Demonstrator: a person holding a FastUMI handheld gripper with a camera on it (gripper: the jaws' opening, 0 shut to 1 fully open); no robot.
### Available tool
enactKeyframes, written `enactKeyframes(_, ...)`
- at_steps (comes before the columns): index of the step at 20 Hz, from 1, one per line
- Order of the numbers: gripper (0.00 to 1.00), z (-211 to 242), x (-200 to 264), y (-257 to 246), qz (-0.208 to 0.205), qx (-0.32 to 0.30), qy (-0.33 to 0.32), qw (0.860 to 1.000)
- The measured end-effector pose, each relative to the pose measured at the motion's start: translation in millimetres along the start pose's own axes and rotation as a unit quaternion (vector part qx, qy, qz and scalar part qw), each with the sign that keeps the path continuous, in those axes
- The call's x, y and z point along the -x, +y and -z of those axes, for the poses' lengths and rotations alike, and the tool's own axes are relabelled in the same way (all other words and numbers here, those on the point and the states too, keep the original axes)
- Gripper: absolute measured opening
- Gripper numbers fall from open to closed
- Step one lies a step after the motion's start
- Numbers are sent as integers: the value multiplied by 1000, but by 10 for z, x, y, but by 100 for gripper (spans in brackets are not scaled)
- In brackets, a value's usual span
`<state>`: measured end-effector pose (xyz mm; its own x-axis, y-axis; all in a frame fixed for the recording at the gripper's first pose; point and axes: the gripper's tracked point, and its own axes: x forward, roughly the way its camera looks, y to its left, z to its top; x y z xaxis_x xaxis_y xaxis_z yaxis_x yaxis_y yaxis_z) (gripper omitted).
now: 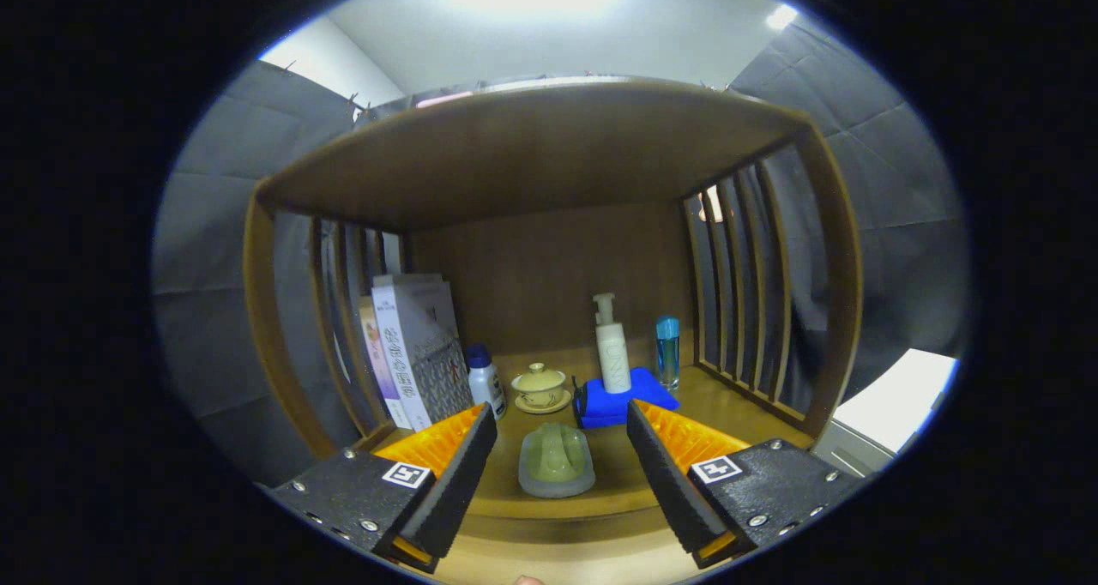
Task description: Pull open the drawer, take out the items inside it, and place them on the countertop above the cabinet.
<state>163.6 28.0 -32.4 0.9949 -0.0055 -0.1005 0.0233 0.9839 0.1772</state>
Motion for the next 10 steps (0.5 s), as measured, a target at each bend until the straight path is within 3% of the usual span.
enactKeyframes(5, 95, -154, 659, 88, -12, 12, -30, 999)
enactKeyframes(10, 95, -20, 1263, 253, -31, 27, -40, 998)
